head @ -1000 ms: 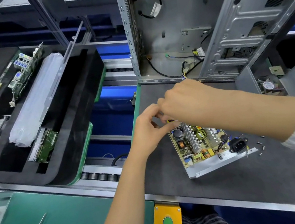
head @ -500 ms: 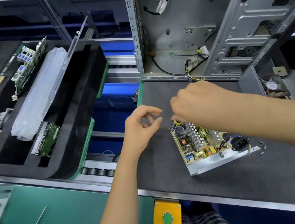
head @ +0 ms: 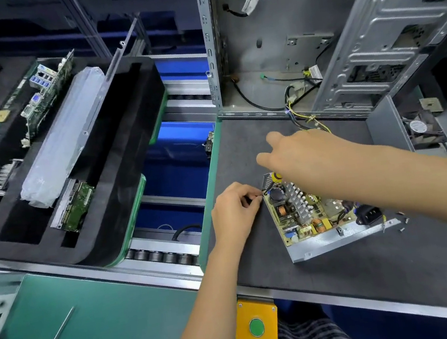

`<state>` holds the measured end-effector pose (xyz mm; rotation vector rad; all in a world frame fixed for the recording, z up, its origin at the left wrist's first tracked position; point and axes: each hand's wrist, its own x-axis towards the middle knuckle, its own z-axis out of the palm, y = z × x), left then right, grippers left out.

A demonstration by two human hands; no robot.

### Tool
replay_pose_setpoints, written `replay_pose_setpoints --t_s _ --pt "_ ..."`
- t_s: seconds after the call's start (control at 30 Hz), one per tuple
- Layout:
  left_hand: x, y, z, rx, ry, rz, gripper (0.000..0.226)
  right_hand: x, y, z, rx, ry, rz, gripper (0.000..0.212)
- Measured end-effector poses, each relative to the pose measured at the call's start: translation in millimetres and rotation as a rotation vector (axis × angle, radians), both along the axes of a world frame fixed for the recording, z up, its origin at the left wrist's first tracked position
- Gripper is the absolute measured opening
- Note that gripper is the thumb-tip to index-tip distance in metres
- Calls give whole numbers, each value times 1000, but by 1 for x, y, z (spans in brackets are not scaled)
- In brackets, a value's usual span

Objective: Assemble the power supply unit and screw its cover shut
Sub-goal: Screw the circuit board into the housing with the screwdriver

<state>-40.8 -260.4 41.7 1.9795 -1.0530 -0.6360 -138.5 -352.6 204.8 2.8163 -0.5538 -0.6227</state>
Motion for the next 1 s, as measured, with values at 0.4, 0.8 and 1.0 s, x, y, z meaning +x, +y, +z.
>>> replay_pose_setpoints --t_s 0.4,0.8,1.0 --pt "-9 0 0 30 -15 59 9 11 -1 1 14 63 72 20" --pt "-13 0 -7 25 25 126 10 -1 -14 -10 0 -63 39 14" --pt "-13 1 -9 11 25 127 9 -1 -15 -12 3 -70 32 14"
